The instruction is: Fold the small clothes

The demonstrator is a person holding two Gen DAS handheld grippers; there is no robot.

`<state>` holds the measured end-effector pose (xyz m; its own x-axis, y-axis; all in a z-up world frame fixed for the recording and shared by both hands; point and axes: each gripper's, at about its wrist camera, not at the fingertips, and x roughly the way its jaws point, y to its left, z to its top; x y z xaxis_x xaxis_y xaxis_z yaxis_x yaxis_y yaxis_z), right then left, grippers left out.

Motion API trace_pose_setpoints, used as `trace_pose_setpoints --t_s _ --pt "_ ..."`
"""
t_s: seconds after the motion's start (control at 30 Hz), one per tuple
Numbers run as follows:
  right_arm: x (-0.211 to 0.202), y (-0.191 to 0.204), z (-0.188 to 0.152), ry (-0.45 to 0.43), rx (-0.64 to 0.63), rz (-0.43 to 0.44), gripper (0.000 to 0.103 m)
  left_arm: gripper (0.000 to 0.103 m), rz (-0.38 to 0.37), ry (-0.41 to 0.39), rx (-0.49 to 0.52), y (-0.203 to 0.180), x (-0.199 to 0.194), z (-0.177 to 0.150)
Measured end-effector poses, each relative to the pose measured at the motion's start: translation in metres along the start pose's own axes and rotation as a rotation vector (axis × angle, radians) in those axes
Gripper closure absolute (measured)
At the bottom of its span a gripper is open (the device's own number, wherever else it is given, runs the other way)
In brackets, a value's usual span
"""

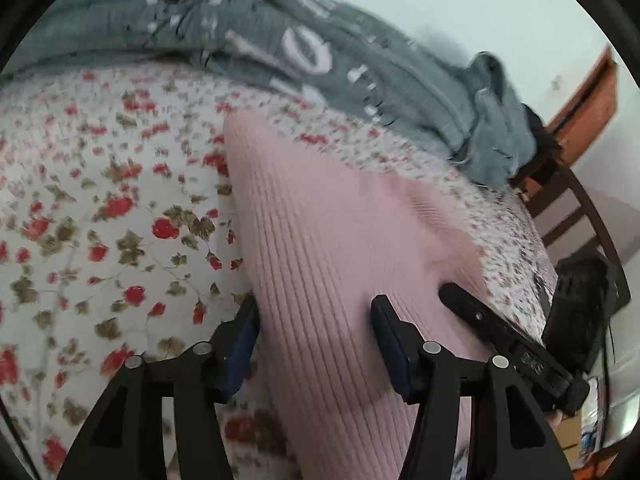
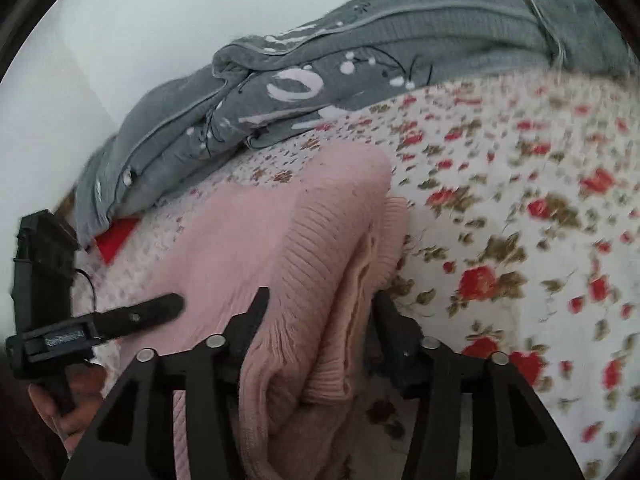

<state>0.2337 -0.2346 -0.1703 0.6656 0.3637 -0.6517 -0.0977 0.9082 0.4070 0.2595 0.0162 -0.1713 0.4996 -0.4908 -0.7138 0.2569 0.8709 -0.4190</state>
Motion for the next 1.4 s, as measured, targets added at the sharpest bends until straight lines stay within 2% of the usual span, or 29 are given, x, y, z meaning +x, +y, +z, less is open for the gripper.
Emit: trace_pose_setpoints --t_s 0.07,0.17,0.23,0.3,0.37,0.43,0.5,0.57,0.63,0.7,0.77,0.87,0.97,1.4 --pt "-0.018 0.007 0.000 -0.044 -0.039 -0.049 0.052 0.045 0.024 -0.060 0.047 -0.008 -0.017 -0.002" --pt "-0.053 0.028 -0.005 -0.181 -0.147 -0.106 0.052 0.043 0.074 -0.174 0.158 -0.029 -0.038 -0.010" --pt "-0.070 0.043 -0.012 -0.272 -0.217 -0.093 0.052 0.043 0.110 -0.237 0.210 -0.042 -0.042 -0.018" --pt "-0.079 0.054 -0.025 -0.330 -0.272 -0.041 0.057 0.043 0.101 -0.265 0.248 -0.052 -0.040 -0.027" --pt "-0.073 0.056 -0.037 -0.306 -0.314 0.008 0.078 0.043 0.081 -0.260 0.246 -0.052 -0.037 -0.037" --pt "-0.052 0.050 -0.048 -0.226 -0.317 -0.020 0.092 0.043 0.092 -0.254 0.225 -0.047 -0.027 -0.049" --pt "-0.034 0.038 -0.057 -0.188 -0.308 -0.042 0.098 0.044 0.120 -0.278 0.255 -0.046 -0.023 -0.065" --pt "-0.035 0.026 -0.061 -0.191 -0.265 -0.016 0.101 0.043 0.160 -0.307 0.295 -0.049 -0.022 -0.075" --pt "-0.032 0.022 -0.066 -0.185 -0.236 -0.030 0.103 0.042 0.192 -0.311 0.317 -0.049 -0.020 -0.084" --pt "-0.031 0.028 -0.072 -0.193 -0.261 -0.070 0.103 0.040 0.190 -0.296 0.294 -0.044 -0.019 -0.087" --pt "-0.029 0.036 -0.079 -0.200 -0.304 -0.133 0.103 0.036 0.156 -0.285 0.236 -0.034 -0.020 -0.087" --pt "-0.029 0.046 -0.083 -0.202 -0.334 -0.179 0.103 0.033 0.090 -0.246 0.149 -0.018 -0.017 -0.084" --pt "-0.029 0.049 -0.079 -0.199 -0.330 -0.179 0.103 0.032 0.079 -0.248 0.129 -0.014 -0.018 -0.085" --pt "-0.032 0.052 -0.070 -0.194 -0.316 -0.172 0.103 0.026 0.140 -0.248 0.148 -0.021 -0.015 -0.089"
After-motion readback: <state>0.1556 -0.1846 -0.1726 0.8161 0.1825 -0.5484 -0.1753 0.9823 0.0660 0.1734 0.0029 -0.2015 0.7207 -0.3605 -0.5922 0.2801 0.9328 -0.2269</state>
